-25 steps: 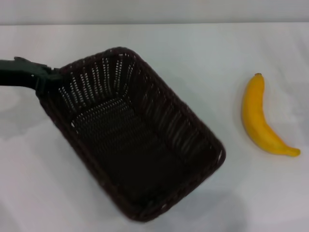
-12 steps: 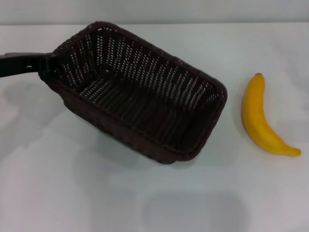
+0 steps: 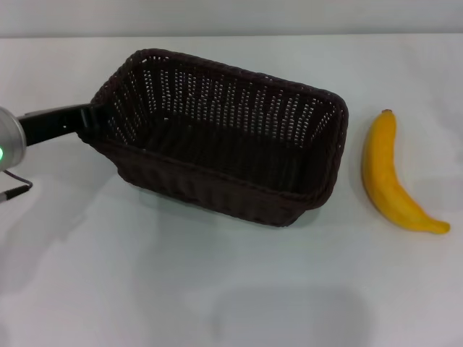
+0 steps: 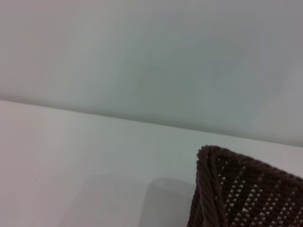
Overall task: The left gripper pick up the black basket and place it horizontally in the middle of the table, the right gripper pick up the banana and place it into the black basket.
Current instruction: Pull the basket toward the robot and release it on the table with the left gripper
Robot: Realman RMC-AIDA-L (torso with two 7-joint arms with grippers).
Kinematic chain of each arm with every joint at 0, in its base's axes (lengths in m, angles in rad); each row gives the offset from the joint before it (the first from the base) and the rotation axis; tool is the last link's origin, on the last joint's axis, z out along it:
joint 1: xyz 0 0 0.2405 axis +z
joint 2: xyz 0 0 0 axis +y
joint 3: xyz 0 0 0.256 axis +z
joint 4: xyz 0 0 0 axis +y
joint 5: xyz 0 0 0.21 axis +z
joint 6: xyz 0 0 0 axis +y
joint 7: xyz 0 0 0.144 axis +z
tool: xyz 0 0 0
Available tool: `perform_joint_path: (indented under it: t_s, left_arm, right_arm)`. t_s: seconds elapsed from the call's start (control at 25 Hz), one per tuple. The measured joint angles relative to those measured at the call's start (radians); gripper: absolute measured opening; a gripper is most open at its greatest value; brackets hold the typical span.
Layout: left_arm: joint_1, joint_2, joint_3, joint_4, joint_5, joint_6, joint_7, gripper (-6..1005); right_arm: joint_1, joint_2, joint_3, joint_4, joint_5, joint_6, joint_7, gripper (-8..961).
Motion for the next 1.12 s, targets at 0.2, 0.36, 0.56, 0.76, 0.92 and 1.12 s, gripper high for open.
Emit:
perform_joint_path:
  t_s: [0.2, 0.36, 0.56, 0.76, 0.92, 1.12]
  left_arm:
    - [0.105, 0.000, 0.154, 0.092, 0.153, 0.114, -0.156, 200]
    - [0.166, -0.001, 0.261, 0.128, 0.285, 0.206, -0.274, 199]
    - [0.233, 0.000, 0.341, 0.125, 0.387, 0.288, -0.385, 199]
    - [0.317, -0.001, 0.397, 0.115, 0.400, 0.390, -0.401, 199]
    - [0.350, 0.002, 0.416, 0.101, 0.393, 0.447, -0.399, 198]
    - [0.356, 0.005, 0.422, 0.101, 0.393, 0.448, -0.395, 198]
  right_arm:
    - [-0.011, 0.005, 0.000, -0.005, 0.000, -0.002, -0.003, 857]
    - [-0.028, 0.008, 0.009, -0.002, 0.000, -0.004, -0.005, 855]
    - [-0.036, 0.007, 0.012, 0.000, 0.000, -0.014, -0.005, 854]
    - [-0.038, 0.007, 0.011, 0.000, 0.000, -0.028, -0.005, 852]
    - [-0.043, 0.007, 0.012, 0.000, 0.000, -0.032, -0.005, 851]
    - [-0.043, 0.006, 0.012, 0.000, 0.000, -0.034, -0.005, 849]
